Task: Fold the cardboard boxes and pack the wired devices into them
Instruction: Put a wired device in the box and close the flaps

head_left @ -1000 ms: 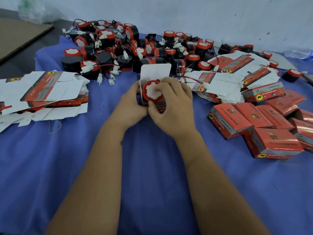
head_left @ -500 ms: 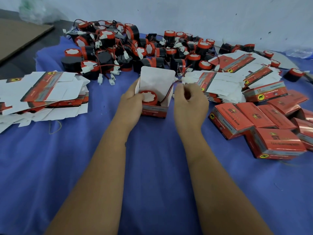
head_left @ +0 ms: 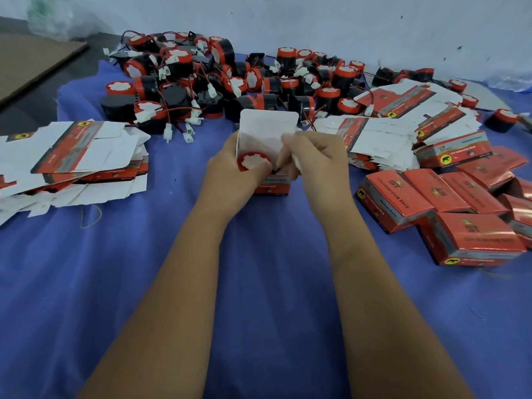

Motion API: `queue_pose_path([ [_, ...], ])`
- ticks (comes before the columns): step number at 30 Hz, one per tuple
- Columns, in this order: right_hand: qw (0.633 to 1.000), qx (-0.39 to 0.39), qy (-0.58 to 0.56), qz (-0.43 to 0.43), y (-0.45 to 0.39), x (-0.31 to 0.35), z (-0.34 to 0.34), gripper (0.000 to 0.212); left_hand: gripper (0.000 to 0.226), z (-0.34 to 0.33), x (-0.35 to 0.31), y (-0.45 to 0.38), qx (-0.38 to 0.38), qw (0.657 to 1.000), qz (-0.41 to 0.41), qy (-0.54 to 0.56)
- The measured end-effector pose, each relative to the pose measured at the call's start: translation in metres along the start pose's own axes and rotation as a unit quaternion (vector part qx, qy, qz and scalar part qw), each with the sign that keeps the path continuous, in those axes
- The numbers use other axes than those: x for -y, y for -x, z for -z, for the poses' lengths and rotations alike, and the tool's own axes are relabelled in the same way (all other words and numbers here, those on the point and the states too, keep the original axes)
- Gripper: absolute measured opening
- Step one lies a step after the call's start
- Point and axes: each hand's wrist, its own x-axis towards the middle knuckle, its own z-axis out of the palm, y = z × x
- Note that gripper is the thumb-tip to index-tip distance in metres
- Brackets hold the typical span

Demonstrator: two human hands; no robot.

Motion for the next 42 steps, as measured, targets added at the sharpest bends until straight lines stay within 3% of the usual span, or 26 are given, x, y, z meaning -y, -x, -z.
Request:
queue_pose_path([
  [4,0.991,0.094,0.098,0.006,0.002,0.005,-0.004,0.033,0.052,-0.002,0.0,-0.004,-0.025,1.0,0.001,0.001],
  [7,0.985,0.137,0.102,-0.002,0.004,0.008,-0.006,0.034,0.044,-0.003,0.0,-0.008,-0.033,0.999,0.013,0.005],
  [10,0.987,0.071,0.136,0.041,0.003,0.009,-0.01,0.023,0.029,-0.003,0.001,-0.006,-0.035,0.999,0.015,0.019],
  [12,0.985,0.012,0.168,0.048,-0.001,0.006,-0.01,0.021,0.03,-0.003,0.002,-0.004,-0.026,0.999,0.015,0.035],
  [16,0.985,-0.011,0.171,0.014,-0.005,-0.011,-0.011,0.031,0.035,-0.003,0.0,-0.001,-0.004,1.0,-0.006,0.024],
  [22,0.926,-0.087,0.353,0.107,-0.005,-0.032,-0.005,0.022,0.033,-0.005,-0.003,0.001,-0.019,0.999,-0.002,-0.038],
  [25,0.908,-0.106,0.381,0.138,-0.004,-0.032,-0.002,0.02,0.034,-0.005,-0.003,0.002,-0.032,0.998,0.003,-0.05],
  [30,0.925,-0.083,0.35,0.126,-0.005,-0.029,0.007,0.008,0.046,-0.005,-0.005,0.004,-0.036,0.998,0.008,-0.045],
  [35,0.949,-0.085,0.285,0.103,-0.006,-0.029,0.006,0.012,0.054,-0.005,-0.007,0.003,-0.031,0.999,0.015,-0.04],
  [38,0.942,-0.067,0.311,0.11,-0.006,-0.032,0.007,0.016,0.05,-0.004,-0.005,0.001,-0.029,0.999,0.015,-0.037],
  [42,0.925,0.014,0.363,0.11,-0.005,-0.04,0.008,0.014,0.039,-0.004,-0.001,0.001,-0.029,0.999,0.011,-0.035],
])
